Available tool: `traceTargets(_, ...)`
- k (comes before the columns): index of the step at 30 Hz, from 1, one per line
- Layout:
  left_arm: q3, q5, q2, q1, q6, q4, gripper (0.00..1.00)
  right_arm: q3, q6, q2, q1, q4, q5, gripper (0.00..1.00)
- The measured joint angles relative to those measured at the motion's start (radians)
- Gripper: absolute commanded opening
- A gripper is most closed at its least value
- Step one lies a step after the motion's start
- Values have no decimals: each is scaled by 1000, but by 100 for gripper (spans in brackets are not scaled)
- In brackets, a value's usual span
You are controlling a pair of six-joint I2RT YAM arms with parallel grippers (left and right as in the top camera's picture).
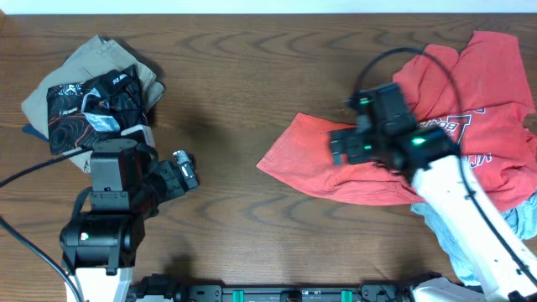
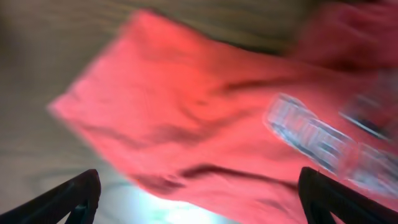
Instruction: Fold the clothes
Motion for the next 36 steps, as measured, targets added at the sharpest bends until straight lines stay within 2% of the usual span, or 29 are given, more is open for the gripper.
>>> traceTargets(5, 0, 120, 105, -19, -61, 11, 98, 1, 4, -51, -184, -107, 45, 99)
traceTargets(11, 0, 225, 327, -143, -125, 80, 98, 2, 4, -54, -332, -185, 62, 99)
traceTargets(21, 0, 263, 705, -414, -378, 311, 98, 2, 4, -54, -409, -233, 63, 99)
traceTargets(29, 5, 283, 902, -590, -553, 632, 100, 2, 4, -54, -424, -252, 63, 99)
traceTargets(31, 12, 290, 928, -628, -602, 723, 92, 2, 4, -54, -424, -256, 63, 99)
traceTargets(33, 17, 293, 959, -665, -654, 813, 76, 2, 4, -54, -424, -257, 63, 99)
traceTargets(34, 18, 294, 978, -686, -673, 854, 65, 2, 4, -54, -424, -257, 64, 99)
traceTargets(36, 19, 294, 1007, -714, -702, 917, 33, 2, 4, -54, -424, -257, 63, 99)
